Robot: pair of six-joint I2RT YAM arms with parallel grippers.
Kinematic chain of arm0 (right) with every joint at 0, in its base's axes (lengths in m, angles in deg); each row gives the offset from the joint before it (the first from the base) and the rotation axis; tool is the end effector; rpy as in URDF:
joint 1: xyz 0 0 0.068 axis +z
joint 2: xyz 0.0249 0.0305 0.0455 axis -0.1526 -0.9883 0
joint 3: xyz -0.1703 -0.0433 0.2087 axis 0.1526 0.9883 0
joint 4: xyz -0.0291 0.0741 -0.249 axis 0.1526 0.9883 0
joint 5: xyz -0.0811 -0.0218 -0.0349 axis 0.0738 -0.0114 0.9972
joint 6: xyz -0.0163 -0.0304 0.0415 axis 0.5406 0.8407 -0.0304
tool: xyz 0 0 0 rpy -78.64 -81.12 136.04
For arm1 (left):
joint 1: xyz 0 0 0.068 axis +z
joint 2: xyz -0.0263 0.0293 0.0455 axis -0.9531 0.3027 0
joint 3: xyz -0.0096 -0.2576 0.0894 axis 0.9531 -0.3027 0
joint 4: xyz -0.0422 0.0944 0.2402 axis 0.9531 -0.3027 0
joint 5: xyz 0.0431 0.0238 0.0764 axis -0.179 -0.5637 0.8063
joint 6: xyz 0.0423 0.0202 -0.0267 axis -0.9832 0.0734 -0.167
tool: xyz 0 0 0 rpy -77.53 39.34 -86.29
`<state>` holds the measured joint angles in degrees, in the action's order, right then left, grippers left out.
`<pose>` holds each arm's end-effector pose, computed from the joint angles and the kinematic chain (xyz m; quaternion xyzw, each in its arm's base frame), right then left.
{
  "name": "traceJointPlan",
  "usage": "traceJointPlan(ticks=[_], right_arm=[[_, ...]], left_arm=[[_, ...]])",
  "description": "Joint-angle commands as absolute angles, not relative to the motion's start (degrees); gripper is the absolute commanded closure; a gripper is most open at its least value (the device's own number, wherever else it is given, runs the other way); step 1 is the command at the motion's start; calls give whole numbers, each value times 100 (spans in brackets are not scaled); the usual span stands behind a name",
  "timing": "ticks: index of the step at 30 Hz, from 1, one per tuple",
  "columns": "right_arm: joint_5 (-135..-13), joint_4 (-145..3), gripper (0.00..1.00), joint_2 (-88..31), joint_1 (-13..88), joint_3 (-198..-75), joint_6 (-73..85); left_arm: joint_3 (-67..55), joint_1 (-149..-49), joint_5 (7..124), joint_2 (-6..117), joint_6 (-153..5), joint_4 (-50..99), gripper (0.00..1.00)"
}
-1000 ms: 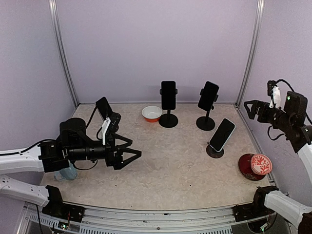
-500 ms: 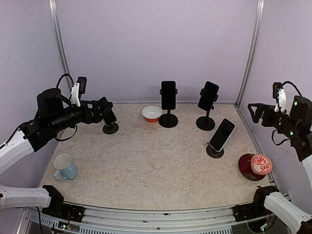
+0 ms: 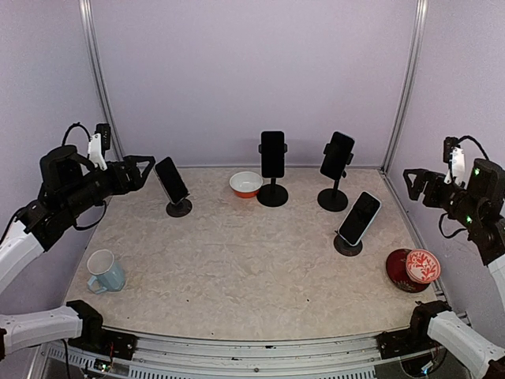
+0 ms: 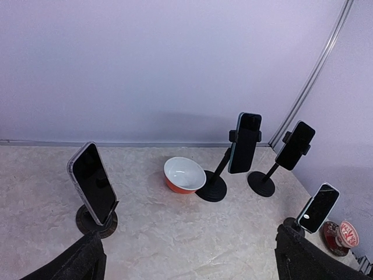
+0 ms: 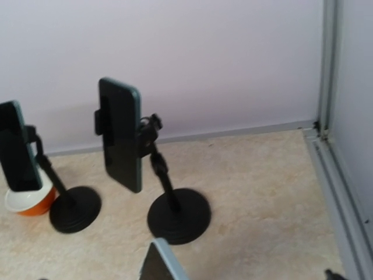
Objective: Place the phone on the phone stand
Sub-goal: Reset both arms
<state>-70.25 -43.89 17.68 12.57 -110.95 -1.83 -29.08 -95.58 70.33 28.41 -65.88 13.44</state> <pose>0.1288 0.0113 0.3651 0.0486 0.7741 0.1285 0.6179 0.1799 -0.0793 0.3595 0.0448 0.7521 -0.2579 0.6048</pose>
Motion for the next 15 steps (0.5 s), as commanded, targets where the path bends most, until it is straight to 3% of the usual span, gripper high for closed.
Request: traceJointPlan(ticks=[1, 15], right_arm=[[-6340, -4582, 0, 1981, 1390, -11041, -261], [-5623, -4706, 0, 2081, 1581, -11068, -258]], left_arm=[[-2912, -9382, 7281, 2496, -6822, 954, 1], [-2935, -8967, 7399, 1855, -7110, 434, 1]])
